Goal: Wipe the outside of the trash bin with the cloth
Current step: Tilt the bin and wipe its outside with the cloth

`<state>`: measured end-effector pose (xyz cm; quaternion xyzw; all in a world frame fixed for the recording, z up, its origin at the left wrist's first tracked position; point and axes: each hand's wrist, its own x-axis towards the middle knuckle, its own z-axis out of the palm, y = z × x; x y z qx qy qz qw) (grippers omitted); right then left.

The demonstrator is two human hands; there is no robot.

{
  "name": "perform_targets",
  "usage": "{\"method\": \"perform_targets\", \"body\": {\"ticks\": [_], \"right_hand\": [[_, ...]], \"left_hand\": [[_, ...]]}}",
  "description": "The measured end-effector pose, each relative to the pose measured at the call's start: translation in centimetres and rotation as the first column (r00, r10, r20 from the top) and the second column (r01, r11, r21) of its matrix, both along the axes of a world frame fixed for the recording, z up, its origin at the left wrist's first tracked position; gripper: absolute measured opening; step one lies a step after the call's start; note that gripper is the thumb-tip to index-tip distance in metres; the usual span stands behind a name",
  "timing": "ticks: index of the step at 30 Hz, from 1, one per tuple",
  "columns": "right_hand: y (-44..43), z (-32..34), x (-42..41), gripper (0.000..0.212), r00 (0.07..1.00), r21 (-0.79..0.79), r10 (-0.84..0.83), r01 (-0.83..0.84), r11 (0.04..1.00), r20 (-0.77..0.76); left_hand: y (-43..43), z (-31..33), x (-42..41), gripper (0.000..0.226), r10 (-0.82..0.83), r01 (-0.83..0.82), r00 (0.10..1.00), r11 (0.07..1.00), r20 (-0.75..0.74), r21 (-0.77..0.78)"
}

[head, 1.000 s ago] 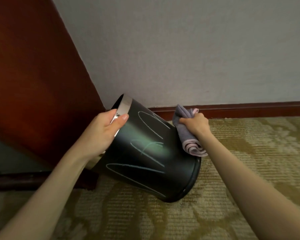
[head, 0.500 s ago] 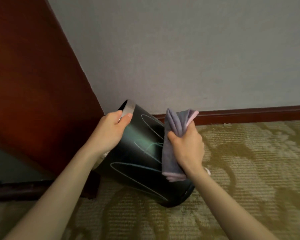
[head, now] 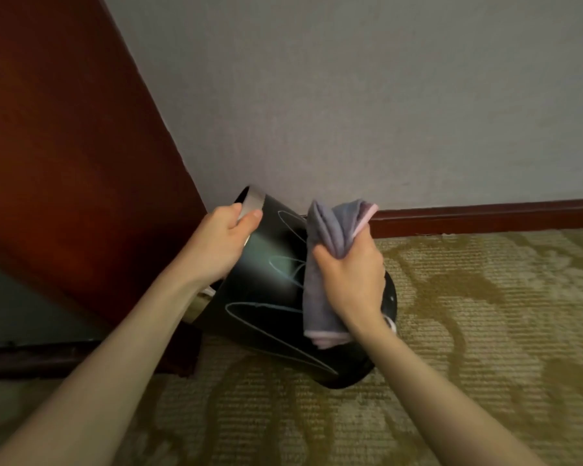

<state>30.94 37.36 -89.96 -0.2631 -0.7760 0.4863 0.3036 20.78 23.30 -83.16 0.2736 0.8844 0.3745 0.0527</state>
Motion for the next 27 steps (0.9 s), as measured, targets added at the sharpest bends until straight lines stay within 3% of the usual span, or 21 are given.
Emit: {"method": "perform_targets", "body": {"ticks": [4,11,16,20,27], "right_hand": [[3.8,0.6,-2.7,0.033,0.986,-0.045,-0.011,0.019,0.999,0.168],[9.1,-1.7,-6.0,0.055,0.924,-0.256,0.092,0.006,0.967,0.37],[10.3,-3.0,-6.0,0.066,0.89,-0.275,0.132,-0.008,0.961,0.437],[8.8,-1.8,-5.0,0.04,0.916,-0.192,0.09,-0.015,0.981,0.392],[2.8,1.0,-2.1,0.03,0.981,0.001,-0.048,0.049,0.999,0.187]], "left_hand": [[0.2,0.0,1.1,0.047,-0.082,0.083,0.997,0.996,-0.013,0.033],[0.1,-0.7,2.0,0.045,-0.121,0.125,0.991,0.991,-0.056,0.056],[-0.1,-0.9,2.4,0.041,-0.143,0.147,0.988,0.988,-0.063,0.055],[0.4,-0.9,2.3,0.04,-0.11,0.115,0.99,0.993,-0.091,0.042],[0.5,-0.4,0.4,0.044,-0.003,0.004,0.998,1.0,-0.069,0.014]]}}
